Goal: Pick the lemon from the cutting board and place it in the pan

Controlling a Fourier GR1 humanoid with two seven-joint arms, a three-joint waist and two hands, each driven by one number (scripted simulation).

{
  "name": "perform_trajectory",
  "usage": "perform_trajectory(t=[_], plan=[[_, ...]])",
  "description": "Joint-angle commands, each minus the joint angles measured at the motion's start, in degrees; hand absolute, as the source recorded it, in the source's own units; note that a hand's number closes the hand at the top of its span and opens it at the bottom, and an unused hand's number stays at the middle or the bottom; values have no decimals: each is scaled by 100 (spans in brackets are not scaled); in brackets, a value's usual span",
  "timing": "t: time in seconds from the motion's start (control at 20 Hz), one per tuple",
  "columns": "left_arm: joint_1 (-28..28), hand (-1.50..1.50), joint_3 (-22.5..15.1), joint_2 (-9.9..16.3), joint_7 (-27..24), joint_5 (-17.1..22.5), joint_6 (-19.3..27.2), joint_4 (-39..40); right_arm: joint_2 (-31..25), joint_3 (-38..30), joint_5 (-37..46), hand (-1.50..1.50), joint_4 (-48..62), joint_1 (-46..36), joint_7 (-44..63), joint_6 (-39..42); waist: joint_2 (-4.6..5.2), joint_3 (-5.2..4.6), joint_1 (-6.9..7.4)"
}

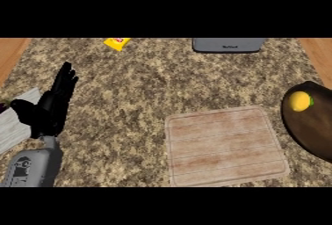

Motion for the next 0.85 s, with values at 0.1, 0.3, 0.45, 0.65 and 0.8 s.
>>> perform_trajectory(t=[0.1,0.3,0.45,0.65,0.8], plan=[[-66,0,203,113,206,72,72,-9,-550,-41,-284,-150,-109,807,-1247,1995,-53,5,-239],[154,0,110,13,24,-20,104,4,-698,8,-452,-150,-322,1200,-1358,2224,-69,6,-287],[289,0,266,164,-121,113,-53,-17,-913,-37,-683,-150,-488,1344,-1192,2400,-80,-12,-256],[338,0,198,65,63,139,-3,-234,-812,145,-770,-150,-695,1767,-1248,2394,-97,4,-222],[199,0,170,37,-91,79,10,-14,-775,235,-888,-150,-979,2018,-1343,2222,-65,-7,-266]])
